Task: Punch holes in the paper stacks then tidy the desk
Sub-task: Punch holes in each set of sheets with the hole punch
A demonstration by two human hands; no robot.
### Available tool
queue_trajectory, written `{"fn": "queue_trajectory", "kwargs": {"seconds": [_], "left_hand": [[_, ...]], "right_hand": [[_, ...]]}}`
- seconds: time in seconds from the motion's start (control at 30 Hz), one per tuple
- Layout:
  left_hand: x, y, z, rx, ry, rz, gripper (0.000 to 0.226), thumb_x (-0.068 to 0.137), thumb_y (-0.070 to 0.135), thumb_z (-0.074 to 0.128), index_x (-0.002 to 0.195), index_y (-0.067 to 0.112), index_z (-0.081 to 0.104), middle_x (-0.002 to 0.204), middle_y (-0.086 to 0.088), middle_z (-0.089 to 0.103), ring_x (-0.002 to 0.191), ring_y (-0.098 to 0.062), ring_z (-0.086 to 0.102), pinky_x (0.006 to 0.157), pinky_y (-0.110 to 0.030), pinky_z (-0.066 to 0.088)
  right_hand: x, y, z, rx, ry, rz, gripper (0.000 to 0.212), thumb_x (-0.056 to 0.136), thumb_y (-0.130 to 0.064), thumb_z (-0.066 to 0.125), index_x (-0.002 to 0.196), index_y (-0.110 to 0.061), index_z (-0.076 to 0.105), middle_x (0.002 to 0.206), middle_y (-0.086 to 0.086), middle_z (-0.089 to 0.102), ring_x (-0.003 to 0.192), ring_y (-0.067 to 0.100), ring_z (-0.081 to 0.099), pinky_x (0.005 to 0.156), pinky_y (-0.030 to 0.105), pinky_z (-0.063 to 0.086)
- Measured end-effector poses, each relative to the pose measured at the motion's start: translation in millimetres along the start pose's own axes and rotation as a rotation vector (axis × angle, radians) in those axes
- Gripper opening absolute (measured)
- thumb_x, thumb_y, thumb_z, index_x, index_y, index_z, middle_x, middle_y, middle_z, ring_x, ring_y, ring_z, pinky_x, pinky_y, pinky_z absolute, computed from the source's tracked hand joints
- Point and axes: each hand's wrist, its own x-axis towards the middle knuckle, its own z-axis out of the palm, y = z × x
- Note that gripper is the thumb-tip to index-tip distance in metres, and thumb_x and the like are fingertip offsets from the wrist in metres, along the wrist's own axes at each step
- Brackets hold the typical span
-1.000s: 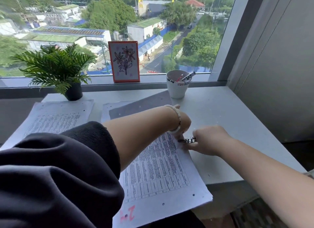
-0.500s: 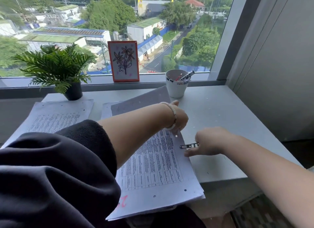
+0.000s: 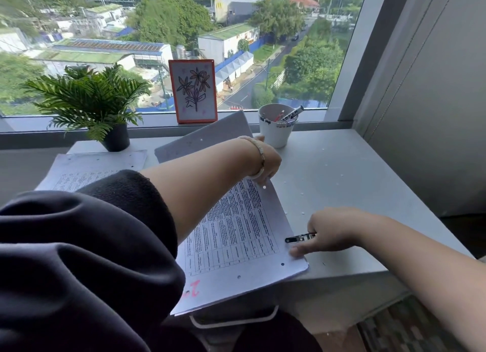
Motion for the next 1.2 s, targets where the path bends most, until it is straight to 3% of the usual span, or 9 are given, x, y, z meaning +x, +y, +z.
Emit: {"fn": "queue_trajectory", "kwargs": {"seconds": [0.13, 0.27, 0.33, 0.4, 0.5, 0.57, 0.73, 1.0, 1.2], "left_hand": [[-3, 2, -6, -0.006, -0.009, -0.012, 0.02, 0.09, 0.038, 0.058, 0.078, 0.022, 0.06, 0.065, 0.006, 0.047, 0.085, -0.021, 0.044, 0.084, -0.032, 0.025], [-7, 6, -10, 0.015, -0.062, -0.008, 0.025, 0.094, 0.042, 0.051, 0.086, 0.02, 0.058, 0.068, 0.008, 0.049, 0.083, -0.02, 0.05, 0.104, -0.04, 0.034], [-13, 10, -10, 0.034, -0.085, -0.016, 0.026, 0.095, 0.04, 0.049, 0.091, 0.017, 0.06, 0.072, 0.006, 0.053, 0.084, -0.022, 0.05, 0.097, -0.04, 0.04], [-20, 18, -10, 0.013, -0.094, -0.02, 0.028, 0.094, 0.036, 0.051, 0.112, 0.018, 0.063, 0.094, 0.004, 0.063, 0.098, -0.027, 0.052, 0.088, -0.036, 0.043], [-22, 42, -3, -0.035, -0.089, 0.067, 0.045, 0.089, 0.04, 0.06, 0.132, 0.026, 0.053, 0.13, 0.006, 0.057, 0.124, -0.026, 0.046, 0.093, -0.036, 0.036], [-20, 56, 2, -0.088, -0.082, 0.15, 0.045, 0.087, 0.044, 0.063, 0.128, 0.028, 0.055, 0.127, 0.009, 0.057, 0.12, -0.02, 0.049, 0.098, -0.038, 0.035], [-18, 72, 9, -0.169, -0.095, 0.222, 0.037, 0.087, 0.046, 0.061, 0.12, 0.027, 0.061, 0.097, 0.011, 0.055, 0.092, -0.011, 0.045, 0.105, -0.043, 0.034], [-13, 76, 9, -0.138, -0.068, 0.232, 0.032, 0.087, 0.047, 0.06, 0.113, 0.028, 0.064, 0.09, 0.013, 0.05, 0.089, -0.01, 0.043, 0.109, -0.044, 0.026], [-9, 78, -7, -0.069, -0.055, 0.211, 0.03, 0.09, 0.046, 0.058, 0.113, 0.028, 0.063, 0.09, 0.011, 0.053, 0.087, -0.012, 0.044, 0.11, -0.045, 0.023]], "right_hand": [[1, -1, 1, -0.011, -0.011, -0.007, 0.078, 0.07, -0.088, 0.04, 0.072, -0.012, 0.054, 0.063, 0.0, 0.049, 0.057, 0.019, 0.043, 0.054, 0.031, 0.03], [2, 1, 4, -0.033, 0.009, -0.034, 0.075, 0.072, -0.086, 0.041, 0.071, -0.013, 0.055, 0.062, 0.0, 0.049, 0.057, 0.019, 0.042, 0.053, 0.031, 0.03], [2, 1, 6, -0.034, 0.026, -0.042, 0.075, 0.073, -0.085, 0.042, 0.071, -0.012, 0.056, 0.061, 0.001, 0.049, 0.056, 0.02, 0.042, 0.053, 0.031, 0.03], [2, 1, 7, -0.051, 0.043, -0.041, 0.075, 0.074, -0.085, 0.042, 0.073, -0.011, 0.058, 0.061, 0.001, 0.049, 0.056, 0.021, 0.042, 0.053, 0.031, 0.03], [2, 2, 8, -0.068, 0.041, -0.046, 0.079, 0.073, -0.085, 0.042, 0.078, -0.009, 0.061, 0.063, 0.001, 0.052, 0.058, 0.021, 0.045, 0.053, 0.031, 0.032], [1, 2, 8, -0.064, 0.037, -0.042, 0.078, 0.074, -0.085, 0.041, 0.08, -0.009, 0.062, 0.065, 0.001, 0.053, 0.058, 0.02, 0.045, 0.053, 0.031, 0.032], [0, 4, 14, -0.069, 0.065, -0.035, 0.077, 0.073, -0.087, 0.038, 0.077, -0.013, 0.059, 0.064, -0.002, 0.052, 0.059, 0.018, 0.045, 0.053, 0.031, 0.032], [0, 7, 16, -0.145, 0.15, -0.036, 0.076, 0.07, -0.091, 0.033, 0.071, -0.017, 0.054, 0.061, -0.004, 0.051, 0.057, 0.016, 0.045, 0.053, 0.029, 0.033], [-3, 16, 14, -0.162, 0.234, -0.01, 0.072, 0.074, -0.088, 0.031, 0.068, -0.02, 0.051, 0.064, -0.006, 0.051, 0.07, 0.022, 0.051, 0.052, 0.028, 0.033]]}}
